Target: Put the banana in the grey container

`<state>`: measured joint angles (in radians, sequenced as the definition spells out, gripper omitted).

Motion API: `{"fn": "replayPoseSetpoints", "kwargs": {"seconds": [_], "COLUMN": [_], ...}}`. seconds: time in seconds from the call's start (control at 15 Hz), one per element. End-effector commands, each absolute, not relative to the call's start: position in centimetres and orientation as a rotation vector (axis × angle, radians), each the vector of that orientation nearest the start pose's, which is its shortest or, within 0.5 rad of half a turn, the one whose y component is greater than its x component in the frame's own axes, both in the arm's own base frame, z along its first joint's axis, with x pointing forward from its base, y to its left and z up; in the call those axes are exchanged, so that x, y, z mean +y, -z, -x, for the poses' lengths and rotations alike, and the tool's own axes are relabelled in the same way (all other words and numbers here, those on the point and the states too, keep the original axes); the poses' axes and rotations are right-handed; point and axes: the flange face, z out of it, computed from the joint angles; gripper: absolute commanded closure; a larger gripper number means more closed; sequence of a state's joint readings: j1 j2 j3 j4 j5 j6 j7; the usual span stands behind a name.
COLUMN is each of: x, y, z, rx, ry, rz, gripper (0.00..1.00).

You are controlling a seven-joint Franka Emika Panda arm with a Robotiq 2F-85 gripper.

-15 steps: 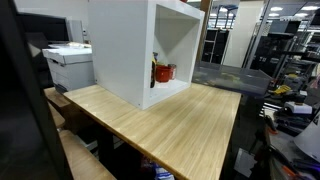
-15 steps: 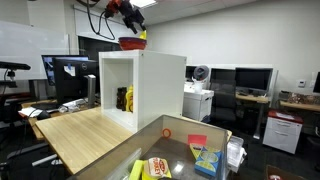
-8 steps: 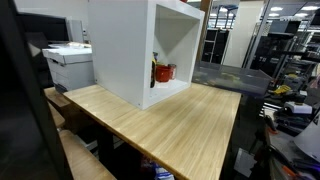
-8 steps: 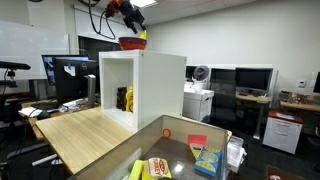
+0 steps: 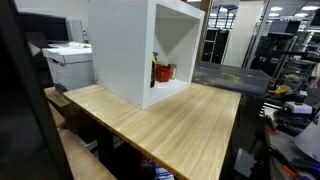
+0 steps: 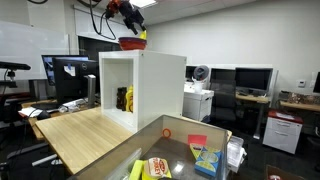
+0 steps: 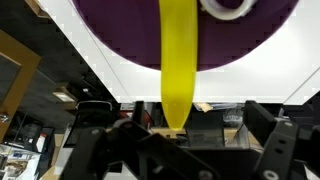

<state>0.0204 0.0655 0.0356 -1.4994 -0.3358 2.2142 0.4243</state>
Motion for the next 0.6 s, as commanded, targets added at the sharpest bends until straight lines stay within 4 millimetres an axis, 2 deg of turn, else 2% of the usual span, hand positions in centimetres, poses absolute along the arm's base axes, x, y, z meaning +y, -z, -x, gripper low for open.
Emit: {"fn": "replayPoseSetpoints", "kwargs": {"seconds": [0.0, 0.27, 0.33, 0.47, 0.53], "x": [0.5, -0.4, -0.4, -0.2, -0.1], "y": [-69.1, -68.2, -68.0, -67.5, -67.4], "z": [-62.7, -63.2, -63.3, -63.5, -63.5], "rx": [0.493, 0.513, 0.513, 0.502, 0.498], "ry": [1.121, 1.088, 1.087, 1.071, 1.065], "rz": [3.097, 3.106, 3.108, 3.117, 3.120], "gripper": [0.00, 0.02, 0.25, 0.35, 0.44]}}
